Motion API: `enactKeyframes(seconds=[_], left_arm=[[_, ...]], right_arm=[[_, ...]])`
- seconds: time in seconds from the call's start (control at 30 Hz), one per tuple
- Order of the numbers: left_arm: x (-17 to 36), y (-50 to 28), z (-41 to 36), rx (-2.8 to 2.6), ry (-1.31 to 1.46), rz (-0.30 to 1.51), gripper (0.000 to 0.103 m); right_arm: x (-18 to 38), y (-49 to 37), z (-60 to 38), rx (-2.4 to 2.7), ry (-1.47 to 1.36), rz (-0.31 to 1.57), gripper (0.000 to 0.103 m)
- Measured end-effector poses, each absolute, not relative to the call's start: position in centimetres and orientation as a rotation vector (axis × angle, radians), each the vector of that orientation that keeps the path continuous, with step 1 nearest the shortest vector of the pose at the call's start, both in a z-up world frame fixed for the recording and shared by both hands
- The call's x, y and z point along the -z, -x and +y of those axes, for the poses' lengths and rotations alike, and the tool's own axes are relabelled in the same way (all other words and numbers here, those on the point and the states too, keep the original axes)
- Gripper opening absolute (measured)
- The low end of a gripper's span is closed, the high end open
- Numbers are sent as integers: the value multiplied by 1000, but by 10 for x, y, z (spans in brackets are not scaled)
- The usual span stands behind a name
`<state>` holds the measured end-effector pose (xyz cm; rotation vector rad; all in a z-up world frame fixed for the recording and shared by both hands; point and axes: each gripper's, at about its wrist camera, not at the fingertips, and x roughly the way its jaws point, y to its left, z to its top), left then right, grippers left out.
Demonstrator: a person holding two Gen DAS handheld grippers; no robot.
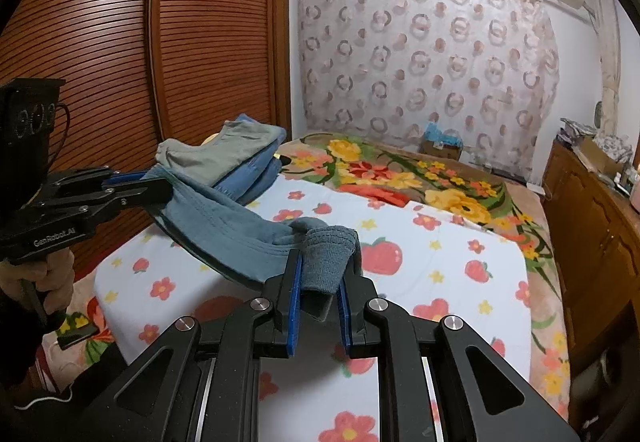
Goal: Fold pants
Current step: 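Lower the held hem over the shorts with both grippers, folding them in half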
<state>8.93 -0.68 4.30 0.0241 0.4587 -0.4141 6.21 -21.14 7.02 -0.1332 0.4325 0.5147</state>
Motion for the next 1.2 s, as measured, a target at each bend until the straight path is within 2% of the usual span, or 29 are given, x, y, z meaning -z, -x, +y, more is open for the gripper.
enactKeyframes(seconds=[0.77,1.2], left_arm=[[15,-54,-10,463,-4,568,16],[25,-46,-16,484,6,588,16]], right_arm=[[-35,-48,-214,-559,84,542,16],[-27,-42,-214,-565,63,570,16]])
